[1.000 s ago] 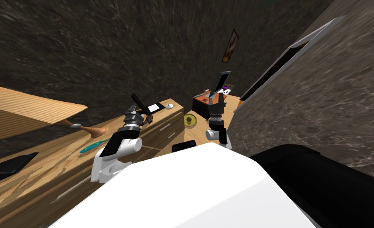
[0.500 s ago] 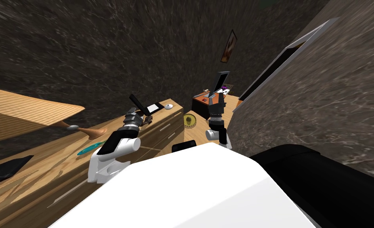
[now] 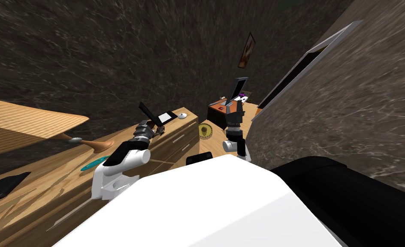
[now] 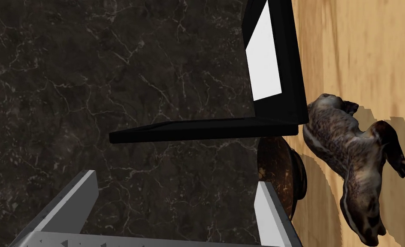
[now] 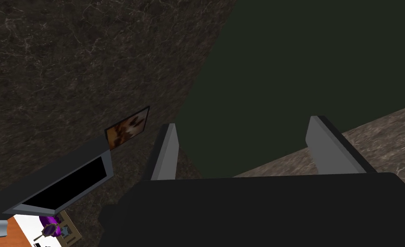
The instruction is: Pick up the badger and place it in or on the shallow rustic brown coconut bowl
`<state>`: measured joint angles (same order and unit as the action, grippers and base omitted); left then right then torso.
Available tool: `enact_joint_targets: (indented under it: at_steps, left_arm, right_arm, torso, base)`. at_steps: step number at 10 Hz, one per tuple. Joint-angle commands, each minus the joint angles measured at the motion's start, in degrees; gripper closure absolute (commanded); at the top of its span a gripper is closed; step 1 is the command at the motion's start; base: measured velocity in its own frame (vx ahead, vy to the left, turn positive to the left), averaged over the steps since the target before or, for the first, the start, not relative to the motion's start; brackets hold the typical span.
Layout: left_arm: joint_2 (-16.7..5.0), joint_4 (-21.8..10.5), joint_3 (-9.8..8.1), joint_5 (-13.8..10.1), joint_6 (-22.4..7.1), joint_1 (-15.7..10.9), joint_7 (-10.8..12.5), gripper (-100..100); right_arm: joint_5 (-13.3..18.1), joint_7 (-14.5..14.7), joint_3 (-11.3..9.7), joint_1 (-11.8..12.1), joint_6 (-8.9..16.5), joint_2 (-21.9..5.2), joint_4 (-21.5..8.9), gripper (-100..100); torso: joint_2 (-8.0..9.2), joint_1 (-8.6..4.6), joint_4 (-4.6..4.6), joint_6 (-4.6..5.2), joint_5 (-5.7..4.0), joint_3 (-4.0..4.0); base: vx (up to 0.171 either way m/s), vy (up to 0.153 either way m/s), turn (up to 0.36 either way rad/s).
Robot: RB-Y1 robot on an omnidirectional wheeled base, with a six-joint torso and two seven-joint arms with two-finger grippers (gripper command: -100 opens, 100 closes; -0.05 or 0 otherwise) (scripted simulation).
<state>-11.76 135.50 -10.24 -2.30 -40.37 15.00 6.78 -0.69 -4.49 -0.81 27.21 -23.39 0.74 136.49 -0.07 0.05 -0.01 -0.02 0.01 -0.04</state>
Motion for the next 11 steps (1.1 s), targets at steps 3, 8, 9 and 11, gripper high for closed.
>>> enact_joint_targets:
  at_steps: [3, 8, 9, 11]
  left_arm:
    - [0.04, -0.19, -1.42, -0.2, -5.91, -0.28, 0.47, -100]
    - [0.05, -0.5, -2.74, -0.55, -12.39, -0.26, 1.01, -100]
    - [0.08, -0.7, -3.36, -0.74, -14.52, -0.19, 1.3, -100]
    - [0.11, -0.93, -3.96, -0.93, -17.12, -0.09, 1.6, -100]
  right_arm:
    - [0.0, 0.0, 0.0, 0.0, 0.0, 0.0, 0.0, 0]
    - [0.0, 0.0, 0.0, 0.0, 0.0, 0.0, 0.0, 0]
    - [0.0, 0.0, 0.0, 0.0, 0.0, 0.0, 0.0, 0]
    - [0.0, 0.0, 0.0, 0.0, 0.0, 0.0, 0.0, 0]
  torso:
    - [-0.01, 0.01, 0.0, 0.0, 0.0, -0.01]
    - [-0.07, 0.02, -0.02, 0.0, 0.01, -0.04]
    - [-0.06, 0.01, -0.01, 0.0, 0.0, -0.04]
    - [-0.07, 0.02, -0.02, 0.0, 0.01, -0.04]
  base:
    - [0.022, 0.009, -0.024]
    - [0.03, 0.013, -0.017]
    - [0.039, 0.019, -0.025]
    - [0.036, 0.019, -0.015]
